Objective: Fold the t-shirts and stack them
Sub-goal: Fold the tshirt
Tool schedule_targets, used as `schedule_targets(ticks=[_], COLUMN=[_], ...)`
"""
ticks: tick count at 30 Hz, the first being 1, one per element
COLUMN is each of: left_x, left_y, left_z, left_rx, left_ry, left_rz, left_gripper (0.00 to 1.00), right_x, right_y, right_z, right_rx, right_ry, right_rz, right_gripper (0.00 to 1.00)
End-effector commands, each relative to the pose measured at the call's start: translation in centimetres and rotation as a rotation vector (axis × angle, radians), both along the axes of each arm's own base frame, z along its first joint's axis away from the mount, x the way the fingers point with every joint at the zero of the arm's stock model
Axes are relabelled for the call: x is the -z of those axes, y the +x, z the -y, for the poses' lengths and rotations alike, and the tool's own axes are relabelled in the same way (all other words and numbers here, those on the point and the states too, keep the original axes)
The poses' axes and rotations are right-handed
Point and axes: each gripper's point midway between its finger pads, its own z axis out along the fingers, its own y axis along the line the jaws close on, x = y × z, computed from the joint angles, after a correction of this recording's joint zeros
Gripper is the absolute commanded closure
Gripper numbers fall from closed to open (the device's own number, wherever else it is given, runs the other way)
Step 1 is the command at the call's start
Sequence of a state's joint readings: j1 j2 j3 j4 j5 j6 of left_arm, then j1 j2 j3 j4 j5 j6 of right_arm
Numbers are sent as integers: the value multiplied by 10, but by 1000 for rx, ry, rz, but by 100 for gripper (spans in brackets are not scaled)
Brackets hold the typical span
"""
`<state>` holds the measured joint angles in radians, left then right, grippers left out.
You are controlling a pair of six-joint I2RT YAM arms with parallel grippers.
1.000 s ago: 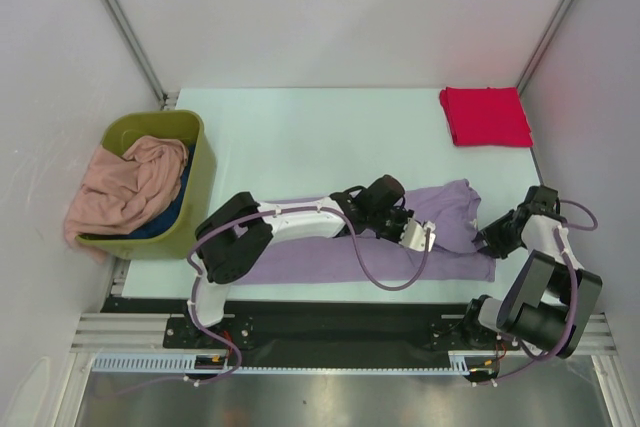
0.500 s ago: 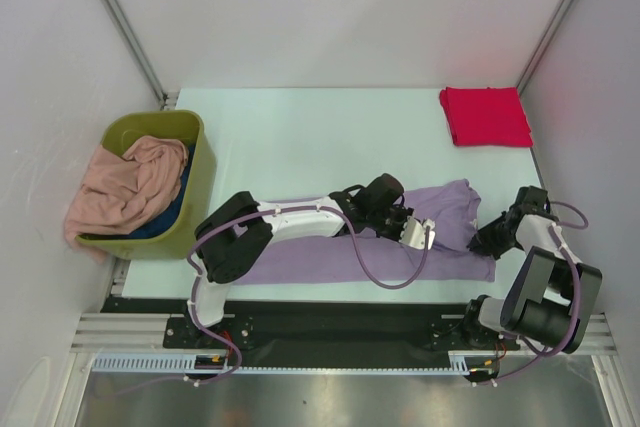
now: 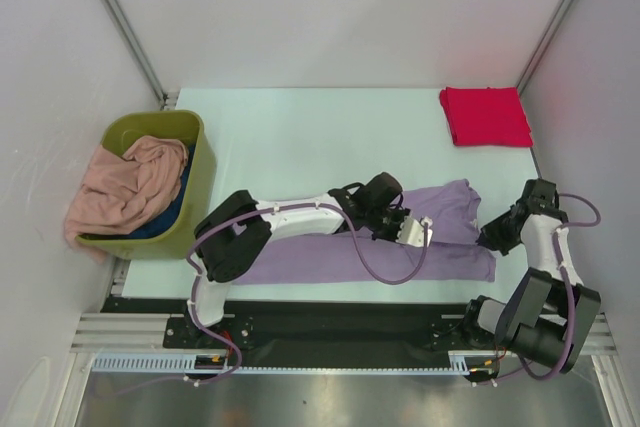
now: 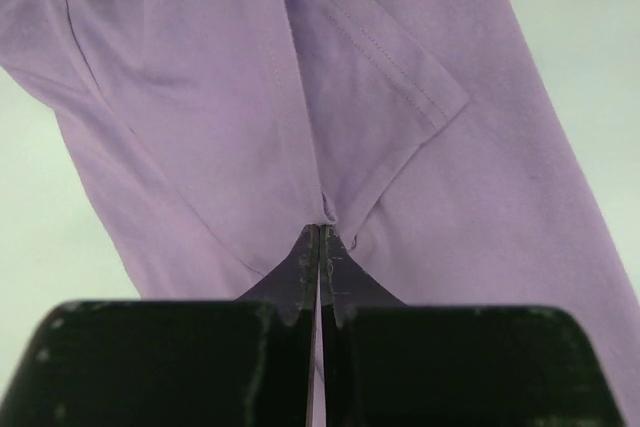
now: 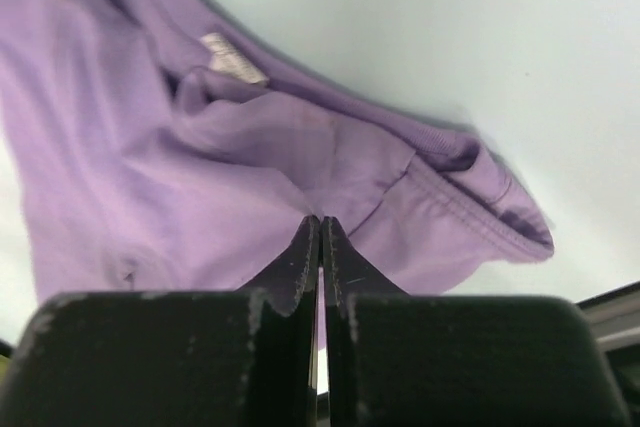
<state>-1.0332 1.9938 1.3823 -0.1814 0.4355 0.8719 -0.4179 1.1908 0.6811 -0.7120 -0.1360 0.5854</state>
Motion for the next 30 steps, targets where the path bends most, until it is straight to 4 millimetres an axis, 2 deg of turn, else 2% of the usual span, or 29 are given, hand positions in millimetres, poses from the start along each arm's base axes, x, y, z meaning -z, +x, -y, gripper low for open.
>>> schedule_targets(ticks=[1, 3, 9, 15, 17, 18, 20, 21, 25, 27, 30], left_x=[-43, -45, -43, -38, -36, -33, -36, -36, -36, -26, -15], left_y=[-3, -7, -13, -19, -20, -22, -20, -22, -25, -33, -38], left_z=[3, -2, -13, -19, -18, -17, -5, -2, 18, 23, 30], left_rx=[28, 35, 31, 44, 64, 80, 92, 105, 187, 218, 211], left_ry=[-64, -52, -32, -16, -23, -23, -55, -66, -129, -125, -125], left_rz=[-39, -56, -110, -145, -141, -133, -69, -49, 61, 81, 72], left_gripper=[100, 100, 100, 99, 100, 93, 70, 66, 55, 52, 58], right_x=[-33, -44, -51, -43, -41, -39, -36, -35, -33, -30, -30], right_y=[1, -6, -34, -51, -50, -50, -46, -44, -30, -25, -21], right_z=[5, 2, -12, -23, -25, -23, -20, -19, -13, -15, -15], right_rx=[-10, -11, 13, 19, 21, 27, 34, 32, 34, 30, 25], right_ry=[-50, -52, -30, 2, 6, 0, -12, -14, -14, 4, 8], right_rz=[41, 47, 28, -14, 4, 4, 10, 9, 26, 28, 41], right_gripper=[100, 100, 100, 100, 100, 100, 100, 100, 100, 100, 100])
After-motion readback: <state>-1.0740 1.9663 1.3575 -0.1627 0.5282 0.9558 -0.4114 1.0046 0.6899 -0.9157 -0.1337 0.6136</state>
